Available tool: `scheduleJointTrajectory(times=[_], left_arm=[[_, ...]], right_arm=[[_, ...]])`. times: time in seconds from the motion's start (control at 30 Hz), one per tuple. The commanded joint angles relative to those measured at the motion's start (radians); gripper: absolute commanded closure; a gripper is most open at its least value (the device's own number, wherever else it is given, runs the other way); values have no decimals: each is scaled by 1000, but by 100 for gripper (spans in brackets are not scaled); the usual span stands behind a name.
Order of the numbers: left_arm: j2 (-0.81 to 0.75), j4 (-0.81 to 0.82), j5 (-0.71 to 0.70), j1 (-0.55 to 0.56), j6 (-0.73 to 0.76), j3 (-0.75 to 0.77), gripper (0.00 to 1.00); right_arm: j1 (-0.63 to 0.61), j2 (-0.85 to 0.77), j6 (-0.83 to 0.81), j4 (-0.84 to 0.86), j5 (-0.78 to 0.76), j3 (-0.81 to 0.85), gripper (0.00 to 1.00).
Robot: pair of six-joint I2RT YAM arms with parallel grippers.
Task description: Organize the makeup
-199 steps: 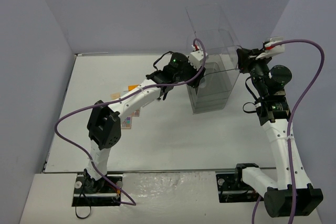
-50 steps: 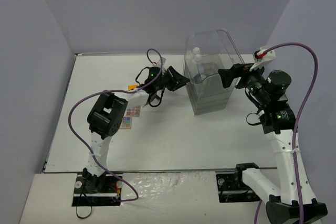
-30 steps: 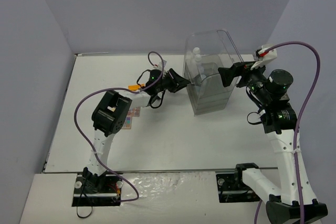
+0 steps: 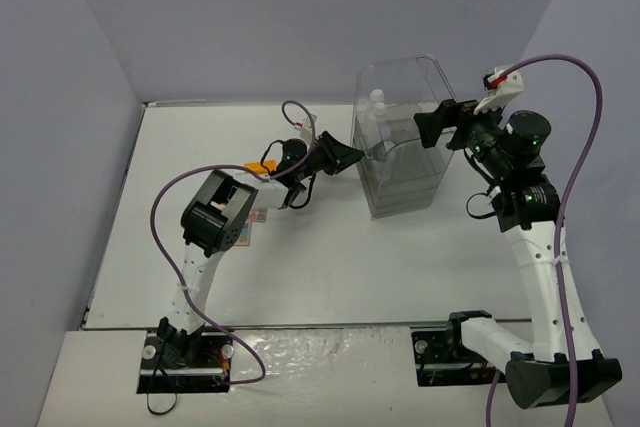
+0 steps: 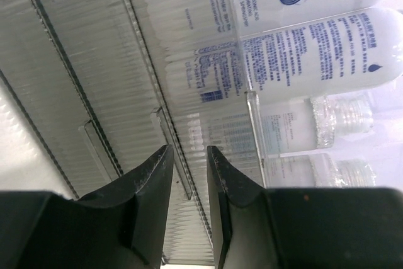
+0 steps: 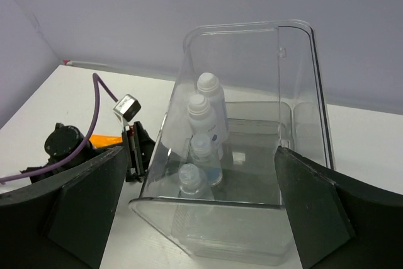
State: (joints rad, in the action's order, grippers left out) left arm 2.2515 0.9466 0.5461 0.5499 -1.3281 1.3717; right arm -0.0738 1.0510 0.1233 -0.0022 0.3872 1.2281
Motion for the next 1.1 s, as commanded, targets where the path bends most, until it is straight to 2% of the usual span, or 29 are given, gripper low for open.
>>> scheduleJointTrajectory(times=[0.0, 0.2, 0.3, 0.43, 0.67, 1.07], left_arm=[[-40, 70, 4, 5, 6, 7, 73], [-47, 84, 6, -4, -4, -8, 71], [-49, 79, 5, -7, 2, -6, 71], [-41, 80, 8, -8, -4, 12, 71], [-29, 91, 17, -10, -6, 32, 70], [11, 187, 15, -7, -39, 43, 70]], right_arm=[[28, 73, 46, 67, -89, 110, 1], [98, 189, 72, 23, -90, 197, 4], [154, 271, 102, 12, -21, 232, 7], [163, 332, 136, 8, 57, 249, 14], [163, 371, 128, 7, 105, 226, 22], [160, 402, 126, 13, 186, 210, 23]])
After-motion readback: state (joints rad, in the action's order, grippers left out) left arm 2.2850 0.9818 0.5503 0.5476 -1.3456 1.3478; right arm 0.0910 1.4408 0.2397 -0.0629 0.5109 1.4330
